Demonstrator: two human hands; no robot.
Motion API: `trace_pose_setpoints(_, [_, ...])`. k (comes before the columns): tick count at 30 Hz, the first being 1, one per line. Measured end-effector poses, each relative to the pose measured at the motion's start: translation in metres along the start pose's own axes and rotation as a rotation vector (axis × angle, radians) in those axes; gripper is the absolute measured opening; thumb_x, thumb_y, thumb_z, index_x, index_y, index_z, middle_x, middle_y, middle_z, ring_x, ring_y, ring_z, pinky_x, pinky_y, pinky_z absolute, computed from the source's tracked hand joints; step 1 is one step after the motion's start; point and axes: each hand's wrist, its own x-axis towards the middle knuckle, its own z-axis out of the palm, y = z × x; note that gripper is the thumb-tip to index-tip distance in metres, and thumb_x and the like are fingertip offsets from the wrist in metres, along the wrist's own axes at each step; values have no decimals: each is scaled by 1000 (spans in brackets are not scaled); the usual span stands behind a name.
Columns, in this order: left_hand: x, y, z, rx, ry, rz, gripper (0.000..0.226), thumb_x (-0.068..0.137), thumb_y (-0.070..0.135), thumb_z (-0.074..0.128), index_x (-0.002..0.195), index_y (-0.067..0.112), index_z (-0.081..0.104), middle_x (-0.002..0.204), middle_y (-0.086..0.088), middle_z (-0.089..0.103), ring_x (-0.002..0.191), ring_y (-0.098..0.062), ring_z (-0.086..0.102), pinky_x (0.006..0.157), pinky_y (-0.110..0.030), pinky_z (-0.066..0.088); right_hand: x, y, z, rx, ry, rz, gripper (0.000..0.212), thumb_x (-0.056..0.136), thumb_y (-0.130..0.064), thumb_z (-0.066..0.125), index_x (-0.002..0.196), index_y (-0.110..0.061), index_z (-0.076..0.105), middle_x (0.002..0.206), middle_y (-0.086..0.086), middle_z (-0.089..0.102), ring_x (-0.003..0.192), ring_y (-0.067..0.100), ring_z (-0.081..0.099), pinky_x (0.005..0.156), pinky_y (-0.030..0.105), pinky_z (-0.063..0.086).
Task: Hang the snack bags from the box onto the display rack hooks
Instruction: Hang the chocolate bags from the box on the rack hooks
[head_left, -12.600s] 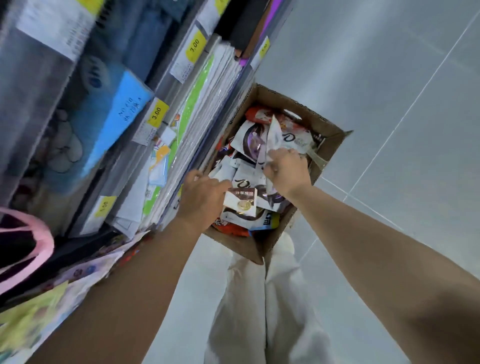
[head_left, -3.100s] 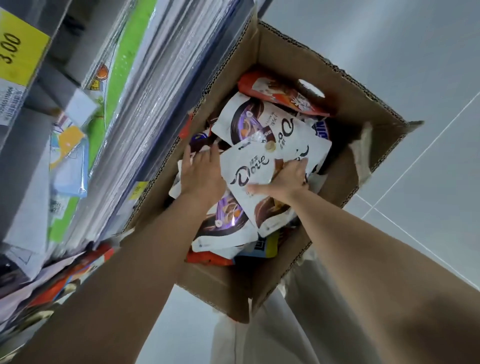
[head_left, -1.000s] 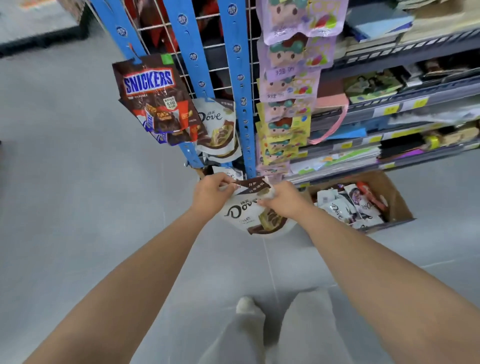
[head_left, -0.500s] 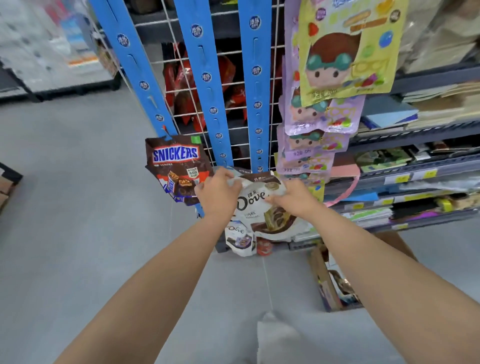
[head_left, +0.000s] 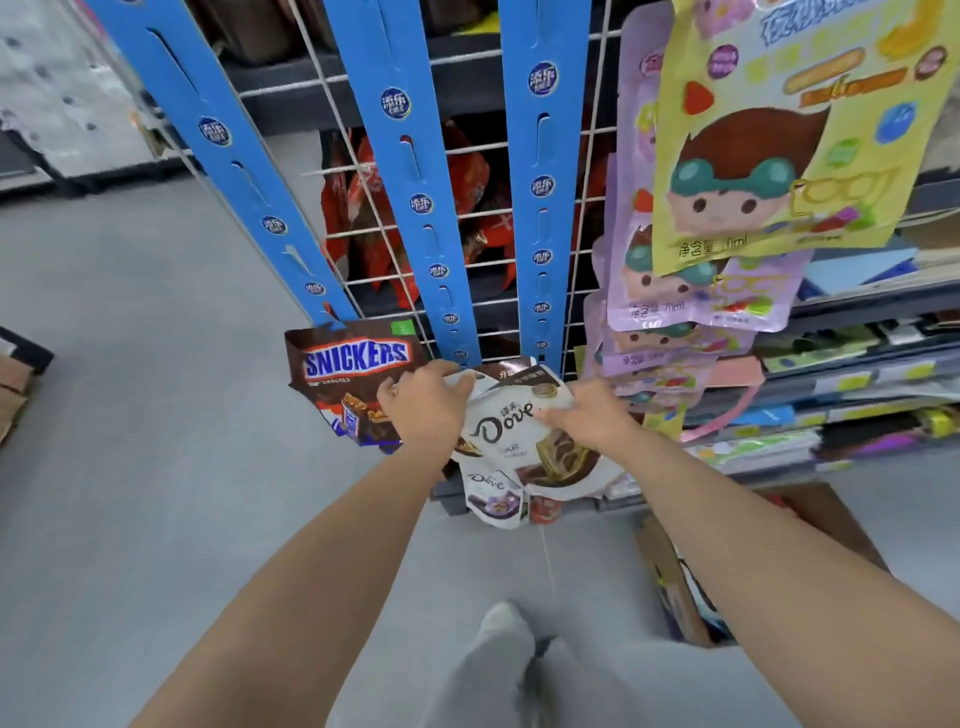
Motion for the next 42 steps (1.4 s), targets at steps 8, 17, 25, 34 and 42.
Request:
trace_pose_setpoints(8, [20,1,6,49,119,87,38,91,47,50,120,25,62,112,-1,68,110,-18,55,104,-37,21,27,-5,7,43,123,23,16,85,-13,67,93,0,68,96,15,70,89,24,67,84,35,54])
trace_pose_setpoints(17, [29,9,3,-205,231,62,23,88,41,59,101,23,67,93,4,68,95,-16,57,101,-32,21,33,-14,7,26,198,-60,14,86,-16,65,91,-4,71,96,13,71,93,27,66,86,38,53])
trace_pose_setpoints(25, [40,19,-11,-204,107,-91,20,85,41,60,90,24,68,82,4,67,88,-16,57,96,-33,22,40,-26,11,29,230,-26,16,86,-17,65,96,-5,70,98,12,72,91,26,67,84,36,54])
trace_pose_setpoints(34, [41,33,-20,-422,-50,-444,19,84,43,58,79,26,64,105,3,63,115,-24,48,110,-47,21,38,-30,11,-138,257,-119,17,88,-23,63,79,-9,66,79,9,68,79,26,65,72,37,53])
trace_pose_setpoints(42, [45,36,-26,-409,-204,-516,43,84,42,55,115,13,49,130,-10,48,126,-32,31,106,-44,29,40,-29,9,-189,176,-52,32,85,-25,67,57,-27,51,75,3,63,78,23,61,73,34,50])
